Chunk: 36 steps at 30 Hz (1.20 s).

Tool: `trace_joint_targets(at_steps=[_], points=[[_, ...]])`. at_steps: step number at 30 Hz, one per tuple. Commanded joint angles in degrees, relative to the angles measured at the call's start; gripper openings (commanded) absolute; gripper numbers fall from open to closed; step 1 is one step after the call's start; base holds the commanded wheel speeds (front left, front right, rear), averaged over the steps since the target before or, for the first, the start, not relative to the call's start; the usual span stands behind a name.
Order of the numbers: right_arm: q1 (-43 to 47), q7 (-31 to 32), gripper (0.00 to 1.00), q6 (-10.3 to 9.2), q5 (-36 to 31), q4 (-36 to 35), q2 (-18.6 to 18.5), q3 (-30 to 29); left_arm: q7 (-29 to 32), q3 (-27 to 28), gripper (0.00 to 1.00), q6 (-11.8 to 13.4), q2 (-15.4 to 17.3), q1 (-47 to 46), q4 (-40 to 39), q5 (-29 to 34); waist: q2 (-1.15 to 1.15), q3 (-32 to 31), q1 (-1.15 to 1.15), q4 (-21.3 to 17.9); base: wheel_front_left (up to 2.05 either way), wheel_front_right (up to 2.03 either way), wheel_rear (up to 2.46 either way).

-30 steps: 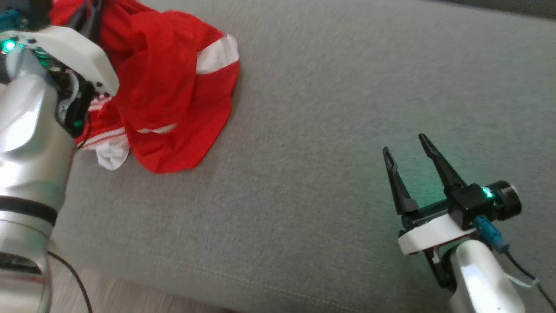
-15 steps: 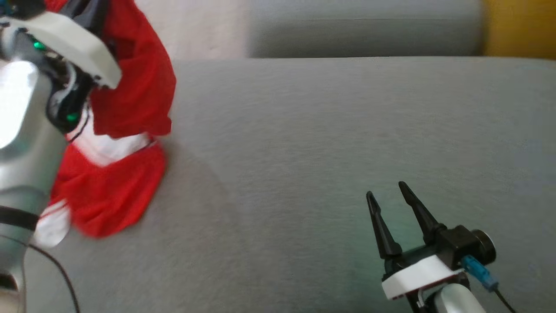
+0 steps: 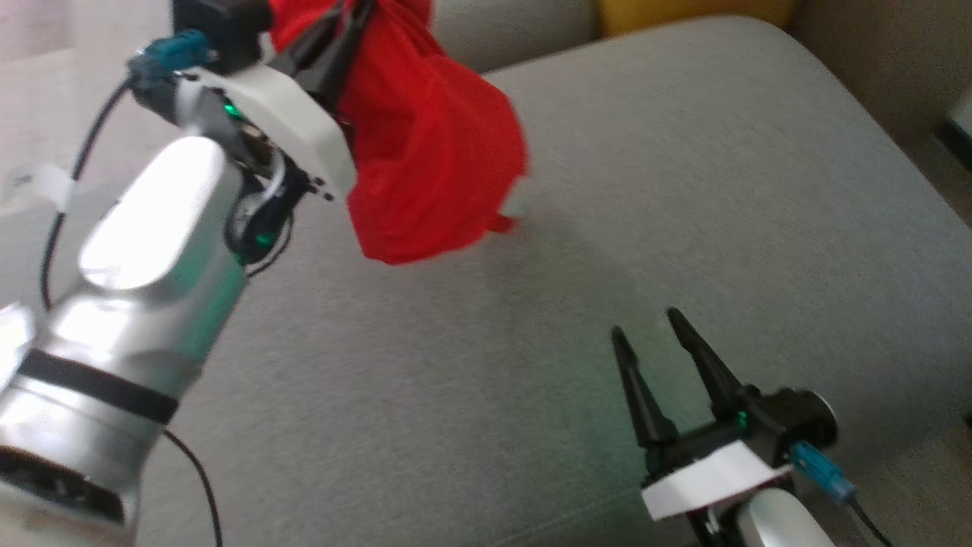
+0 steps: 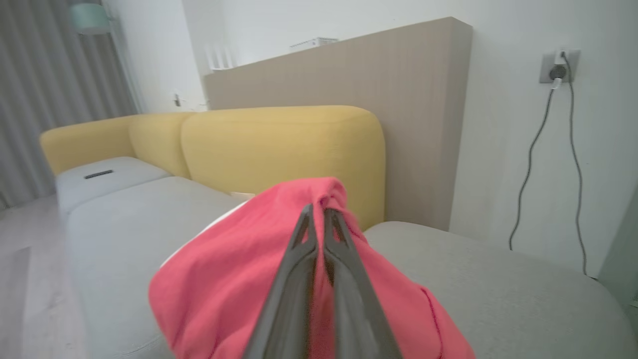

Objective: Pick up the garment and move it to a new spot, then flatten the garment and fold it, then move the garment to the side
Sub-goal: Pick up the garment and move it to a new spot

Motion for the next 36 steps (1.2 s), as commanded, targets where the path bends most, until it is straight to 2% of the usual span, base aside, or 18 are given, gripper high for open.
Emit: trace_joint_targets(at_steps=[1,9,10,11,12,17,21,26,27,30,34,36], points=[[-4.2,-0.6,1.0,0.3,0.3,-2.7,0.0,2.3,-0.1,1.7,0.0,0.4,0.9,-2.4,-0.7,0.1,0.0,3.7,0.0,-4.5,0.0,0.0,0.0],[-7.1,-0.6,1.0,0.3,2.7,-5.2,0.0,4.9,-2.1,-2.7,0.0,2.3,-4.5,0.8,8.0,2.6,0.0,10.0,0.0,-8.0,0.0,0.0,0.0],[-7.4,-0.6,1.0,0.3,2.9,-5.5,0.0,5.0,-2.6,-2.8,0.11,2.5,-5.3,1.4,9.6,2.5,0.0,10.5,0.0,-8.1,0.0,0.0,0.0],[-7.5,-0.6,1.0,0.3,3.0,-5.6,0.0,4.9,-3.3,-2.9,0.74,2.5,-6.1,1.9,11.0,2.3,0.0,10.8,0.0,-8.0,0.0,0.0,0.0],[-7.5,-0.6,1.0,0.3,3.0,-5.8,0.0,4.7,-4.4,-2.7,1.0,3.0,-6.7,2.2,12.1,2.4,0.0,11.0,0.0,-7.7,0.0,0.0,0.0],[-6.1,-0.6,1.0,0.3,3.3,-5.0,0.0,2.6,-7.0,0.3,1.0,5.9,-9.1,4.8,13.0,4.2,0.0,9.1,0.0,-3.3,0.0,0.0,0.0],[-4.5,-0.6,1.0,0.3,2.8,-2.9,0.0,1.7,-7.1,7.1,1.0,10.3,-8.7,13.0,3.3,9.9,0.0,4.9,0.0,2.3,0.0,0.0,0.0],[-2.6,-0.6,1.0,0.3,2.4,-0.8,0.0,0.7,-7.1,15.7,1.0,13.1,-8.1,27.8,-7.1,16.1,0.0,-0.3,0.0,9.1,0.0,0.0,0.0],[-2.6,-0.6,1.0,0.3,2.4,-0.8,0.0,0.7,-7.1,15.7,1.0,13.1,-8.1,27.8,-7.1,16.1,0.0,-0.3,0.0,9.1,0.0,0.0,0.0],[-1.8,-0.6,1.0,0.3,2.3,-0.4,0.0,-0.8,-7.1,20.7,1.0,13.4,-8.2,36.0,-13.2,19.2,0.0,-2.3,0.0,12.8,0.0,0.0,0.0],[-0.7,-0.6,1.0,0.3,1.7,-0.2,0.0,-2.8,-7.1,27.6,1.0,11.0,-9.7,46.1,-20.8,21.2,0.0,-4.3,0.0,16.2,0.0,0.0,0.0],[0.0,-0.6,1.0,0.3,1.0,-0.4,0.0,-3.4,-7.1,31.0,1.0,10.5,-10.4,50.7,-24.1,22.6,0.0,-5.2,0.0,17.3,0.0,0.0,0.0]])
